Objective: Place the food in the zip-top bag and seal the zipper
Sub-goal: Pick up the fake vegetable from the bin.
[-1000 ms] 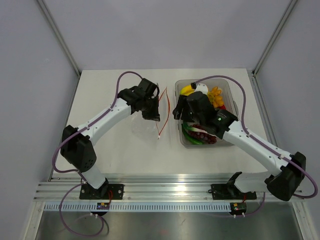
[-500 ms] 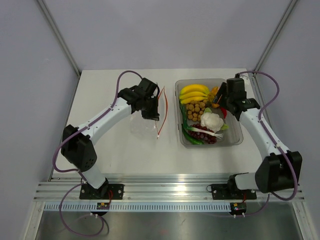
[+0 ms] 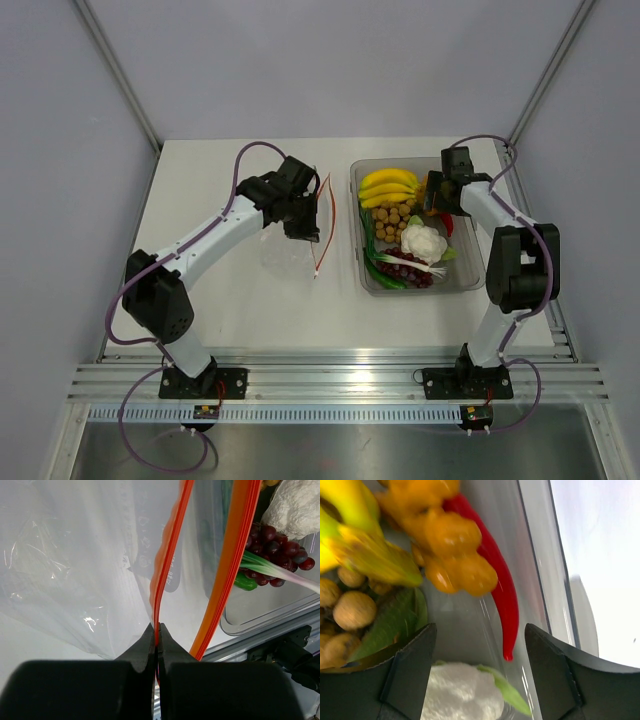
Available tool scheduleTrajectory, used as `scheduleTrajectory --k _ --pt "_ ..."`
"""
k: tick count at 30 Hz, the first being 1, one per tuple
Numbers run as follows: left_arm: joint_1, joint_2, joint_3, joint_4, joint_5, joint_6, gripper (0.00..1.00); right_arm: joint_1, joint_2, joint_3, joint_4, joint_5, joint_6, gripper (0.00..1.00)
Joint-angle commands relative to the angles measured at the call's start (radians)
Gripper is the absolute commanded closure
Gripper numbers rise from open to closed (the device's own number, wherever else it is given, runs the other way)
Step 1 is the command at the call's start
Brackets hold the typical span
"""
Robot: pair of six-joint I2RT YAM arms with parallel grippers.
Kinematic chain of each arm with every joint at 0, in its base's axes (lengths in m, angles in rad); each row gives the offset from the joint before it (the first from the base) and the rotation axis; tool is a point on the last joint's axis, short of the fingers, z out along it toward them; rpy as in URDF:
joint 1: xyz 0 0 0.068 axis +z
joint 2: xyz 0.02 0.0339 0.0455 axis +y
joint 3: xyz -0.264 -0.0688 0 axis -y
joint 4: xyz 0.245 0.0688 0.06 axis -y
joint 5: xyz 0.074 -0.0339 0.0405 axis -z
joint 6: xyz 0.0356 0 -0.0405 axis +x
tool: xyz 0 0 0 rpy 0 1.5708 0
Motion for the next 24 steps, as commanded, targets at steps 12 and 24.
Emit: scheduleTrajectory --k 12,24 --pt "-0.004 -0.009 0.044 0.018 0.020 0.041 1.00 -0.042 0.123 0.125 0.130 -0.188 -0.314 0.20" --pt "-0.004 0.000 0.041 0.019 0.026 0.044 1.00 -0.052 0.178 0.125 0.213 -0.268 -0.308 0.35"
